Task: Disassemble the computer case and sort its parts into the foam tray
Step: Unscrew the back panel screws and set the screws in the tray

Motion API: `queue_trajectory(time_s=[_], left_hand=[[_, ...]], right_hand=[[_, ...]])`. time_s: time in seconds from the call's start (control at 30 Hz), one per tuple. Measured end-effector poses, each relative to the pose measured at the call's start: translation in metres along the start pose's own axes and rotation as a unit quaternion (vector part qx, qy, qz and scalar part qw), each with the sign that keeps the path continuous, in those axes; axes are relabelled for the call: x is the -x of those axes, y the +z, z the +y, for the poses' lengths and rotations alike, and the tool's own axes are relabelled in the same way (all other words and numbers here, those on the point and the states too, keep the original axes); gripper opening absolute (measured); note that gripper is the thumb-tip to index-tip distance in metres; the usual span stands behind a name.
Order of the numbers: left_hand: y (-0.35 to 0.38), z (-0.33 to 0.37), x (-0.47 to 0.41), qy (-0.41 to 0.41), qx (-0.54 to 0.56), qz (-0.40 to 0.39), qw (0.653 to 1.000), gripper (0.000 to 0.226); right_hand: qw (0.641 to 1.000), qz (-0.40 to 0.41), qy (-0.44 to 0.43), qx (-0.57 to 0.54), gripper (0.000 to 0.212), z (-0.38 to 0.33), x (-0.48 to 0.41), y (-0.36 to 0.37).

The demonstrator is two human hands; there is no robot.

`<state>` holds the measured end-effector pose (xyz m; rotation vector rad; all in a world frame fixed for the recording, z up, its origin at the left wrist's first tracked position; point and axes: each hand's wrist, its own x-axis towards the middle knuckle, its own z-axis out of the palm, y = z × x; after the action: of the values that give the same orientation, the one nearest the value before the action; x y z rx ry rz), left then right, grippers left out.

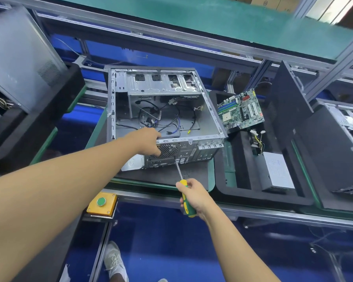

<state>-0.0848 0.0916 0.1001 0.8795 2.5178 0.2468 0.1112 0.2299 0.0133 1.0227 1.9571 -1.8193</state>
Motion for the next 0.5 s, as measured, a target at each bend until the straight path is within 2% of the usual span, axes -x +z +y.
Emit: queue_trajectory(time_s=[0.13, 0.2, 0.23, 0.27, 0.3, 0.33, 0.37, 0.4, 0.43, 0.47, 0.5], left_hand=[[0.003, 0.007, 0.003, -0.023, -0.042, -0.003, 0.999, 0.022], [0.006, 0.007, 0.007, -0.018, -0.083, 0.028, 0.996, 0.043], [0.008, 0.007, 0.012, 0.005, -0.113, 0.087, 0.990, 0.053], [0.012, 0.008, 0.018, 0.055, -0.130, 0.178, 0.974, 0.056], [0.017, 0.011, 0.025, 0.131, -0.132, 0.271, 0.944, 0.049], [0.024, 0.014, 0.033, 0.211, -0.111, 0.332, 0.913, 0.034], [0.035, 0.018, 0.040, 0.264, -0.072, 0.339, 0.900, 0.021], [0.047, 0.023, 0.045, 0.266, -0.009, 0.305, 0.914, 0.011], [0.060, 0.029, 0.049, 0.205, 0.068, 0.252, 0.943, 0.006], [0.073, 0.035, 0.050, 0.105, 0.161, 0.193, 0.962, 0.006], [0.084, 0.040, 0.047, -0.011, 0.281, 0.145, 0.949, 0.009]], right_hand=[[0.996, -0.016, 0.038, -0.079, 0.027, -0.005, -0.002, 0.005], [0.997, -0.011, 0.029, -0.065, 0.028, -0.003, -0.004, 0.006], [0.998, -0.009, 0.021, -0.058, 0.028, -0.002, -0.004, 0.006], [0.999, -0.006, 0.012, -0.051, 0.027, -0.001, -0.004, 0.006], [0.999, 0.000, 0.005, -0.044, 0.027, 0.001, -0.004, 0.006], [0.999, 0.005, -0.001, -0.037, 0.027, 0.002, -0.004, 0.006], [0.999, 0.009, -0.005, -0.035, 0.026, 0.003, -0.004, 0.006], [0.999, 0.011, -0.008, -0.036, 0.026, 0.004, -0.004, 0.006], [0.999, 0.014, -0.011, -0.034, 0.025, 0.004, -0.004, 0.006], [0.999, 0.017, -0.015, -0.029, 0.025, 0.004, -0.003, 0.006], [0.999, 0.023, -0.019, -0.024, 0.024, 0.004, -0.003, 0.006]])
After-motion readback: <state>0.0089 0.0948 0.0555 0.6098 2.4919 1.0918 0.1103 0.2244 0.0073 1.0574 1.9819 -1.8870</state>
